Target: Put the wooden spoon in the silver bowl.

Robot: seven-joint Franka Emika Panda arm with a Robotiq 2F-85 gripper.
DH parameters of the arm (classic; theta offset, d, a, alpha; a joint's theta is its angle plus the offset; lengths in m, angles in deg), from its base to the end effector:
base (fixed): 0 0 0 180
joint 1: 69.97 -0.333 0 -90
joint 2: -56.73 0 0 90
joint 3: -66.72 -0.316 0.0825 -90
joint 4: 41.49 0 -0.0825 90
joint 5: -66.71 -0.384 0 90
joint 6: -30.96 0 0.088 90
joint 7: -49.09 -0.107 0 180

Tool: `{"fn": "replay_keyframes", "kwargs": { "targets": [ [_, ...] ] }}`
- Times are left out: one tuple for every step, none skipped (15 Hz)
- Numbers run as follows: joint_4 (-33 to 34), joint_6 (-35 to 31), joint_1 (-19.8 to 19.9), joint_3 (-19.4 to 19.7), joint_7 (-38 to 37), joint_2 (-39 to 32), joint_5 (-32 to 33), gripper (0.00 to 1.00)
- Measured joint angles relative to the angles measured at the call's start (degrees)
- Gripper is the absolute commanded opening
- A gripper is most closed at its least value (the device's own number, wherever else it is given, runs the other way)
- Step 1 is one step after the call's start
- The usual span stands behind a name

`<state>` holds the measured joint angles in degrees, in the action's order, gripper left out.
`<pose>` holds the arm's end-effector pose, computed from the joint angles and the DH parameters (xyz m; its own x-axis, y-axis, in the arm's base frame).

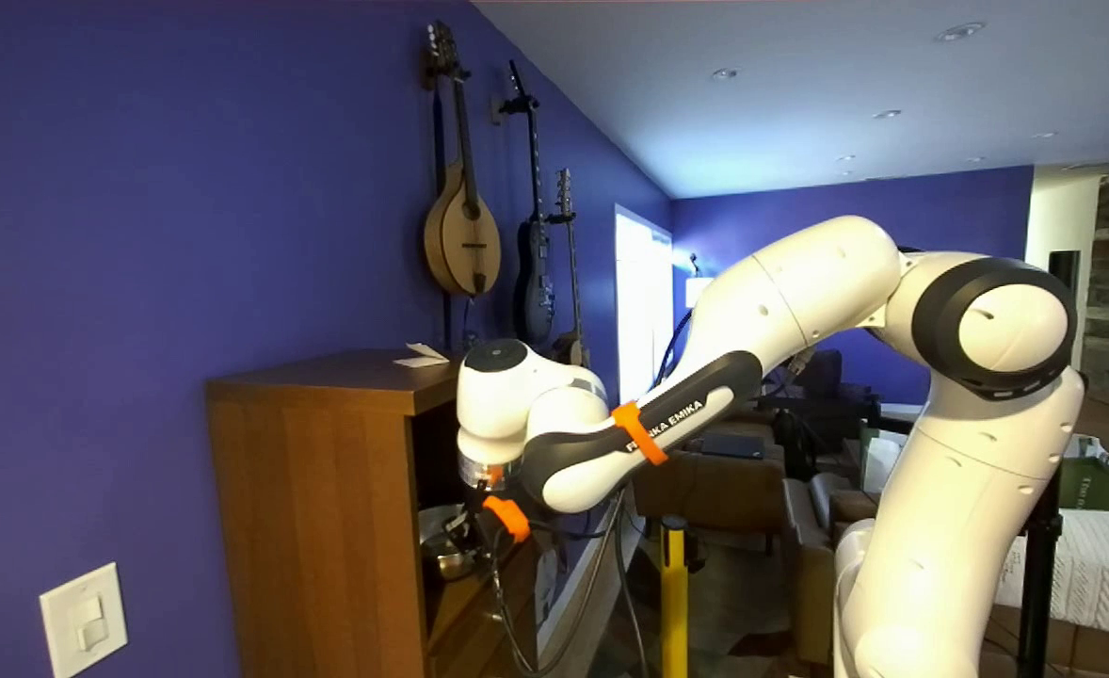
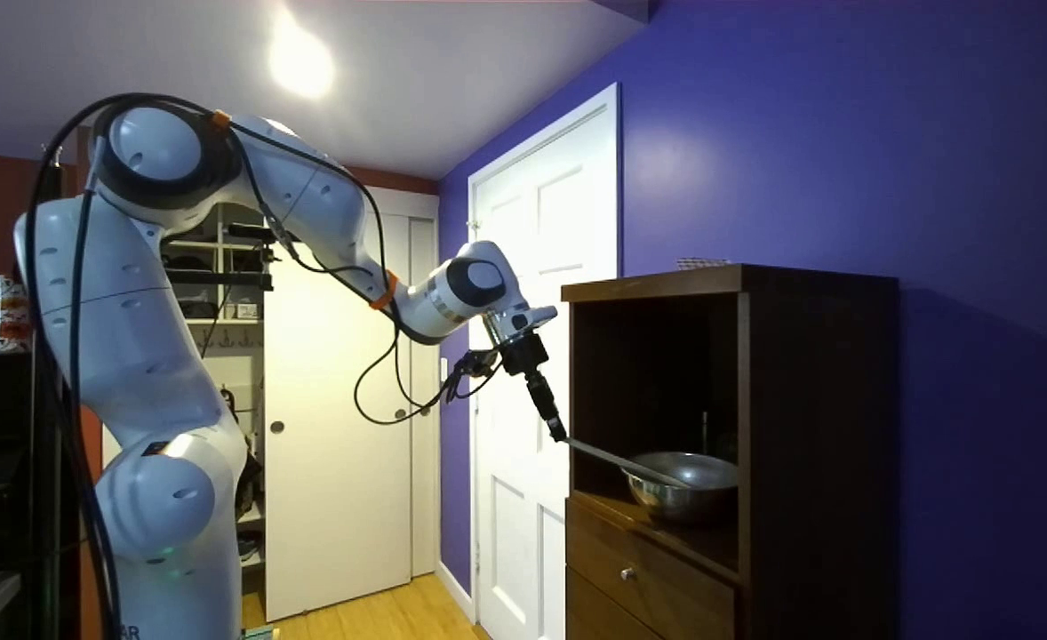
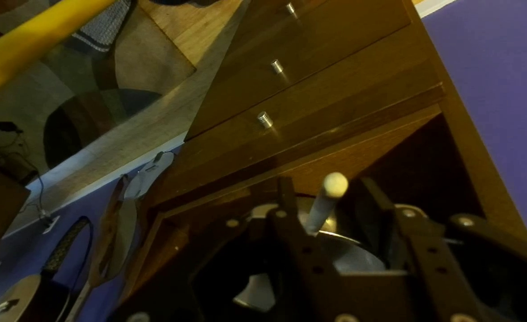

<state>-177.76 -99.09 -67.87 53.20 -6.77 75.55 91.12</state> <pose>0.4583 0.0865 0.4681 0.7884 -0.4341 0.4359 -0.5318 -0.8371 0.1282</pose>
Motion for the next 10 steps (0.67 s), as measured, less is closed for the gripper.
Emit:
{"fn": "replay_keyframes", "kwargs": {
  "targets": [
    [0.0, 0.0, 0.0, 0.0, 0.0, -0.1, 0.0, 0.79],
    [0.0, 0.0, 0.0, 0.1, 0.0, -0.1, 0.0, 0.87],
    [0.0, 0.0, 0.0, 0.1, 0.0, -0.1, 0.0, 0.95],
    [0.0, 0.0, 0.0, 0.1, 0.0, -0.1, 0.0, 0.98],
    [0.0, -0.1, 0.0, 0.1, 0.0, -0.1, 0.0, 1.00],
    [0.0, -0.4, 0.0, 0.2, 0.0, -0.1, 0.0, 1.00],
    [0.1, -0.7, -0.1, 0.3, 0.1, -0.1, -0.1, 1.00],
    [0.1, -1.1, -0.1, 0.5, 0.3, -0.1, -0.2, 1.00],
    [0.1, -1.5, -0.2, 0.8, 0.6, -0.1, -0.3, 1.00],
    [0.1, -2.0, -0.2, 1.2, 1.4, 0.0, -0.6, 1.00]
  ]
}}
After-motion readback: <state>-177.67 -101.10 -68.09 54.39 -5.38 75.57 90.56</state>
